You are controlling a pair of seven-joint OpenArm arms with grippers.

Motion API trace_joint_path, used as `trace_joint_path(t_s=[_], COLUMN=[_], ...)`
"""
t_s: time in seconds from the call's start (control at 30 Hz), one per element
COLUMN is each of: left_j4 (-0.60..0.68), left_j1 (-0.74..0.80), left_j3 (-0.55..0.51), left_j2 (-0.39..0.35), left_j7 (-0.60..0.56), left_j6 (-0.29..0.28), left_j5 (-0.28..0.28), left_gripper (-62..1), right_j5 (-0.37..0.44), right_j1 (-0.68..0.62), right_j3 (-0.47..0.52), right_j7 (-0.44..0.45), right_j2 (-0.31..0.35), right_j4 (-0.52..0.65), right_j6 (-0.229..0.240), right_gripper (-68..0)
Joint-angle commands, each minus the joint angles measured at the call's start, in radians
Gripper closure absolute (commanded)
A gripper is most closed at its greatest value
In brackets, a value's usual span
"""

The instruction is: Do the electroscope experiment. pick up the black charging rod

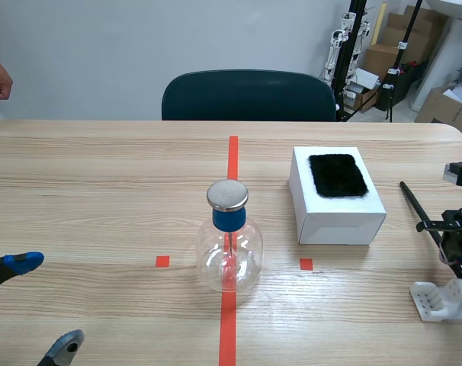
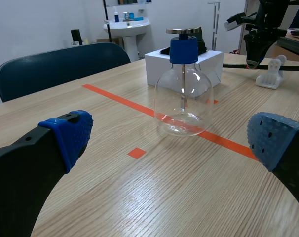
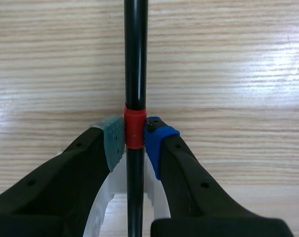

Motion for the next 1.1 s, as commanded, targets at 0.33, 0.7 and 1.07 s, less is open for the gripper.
trace_joint_path(t_s=[0.33, 0.7, 1.07], left_j4=[0.014, 0.014, 0.014], left_j1=[0.0, 0.0, 0.0], left_j3=[-0.008, -0.008, -0.008], left_j2=[-0.008, -0.008, -0.008], left_j7=[-0.011, -0.011, -0.011], left_j6=[0.0, 0.0, 0.0], left_j5=[-0.01, -0.011, -0.01], left_gripper=[-62.3, -62.3, -62.3], right_j5=[0.037, -0.031, -0.333], right_j1=[-0.043, -0.228, -0.609], right_j3=[0.019, 0.207, 0.272], right_j7=[-0.035, -0.053, 0.134], right_j2=[0.056, 0.089, 0.062], right_j4=[0.187, 0.559, 1.096], right_j6=[0.0, -0.022, -0.021], right_gripper=[0.1, 0.1, 0.1])
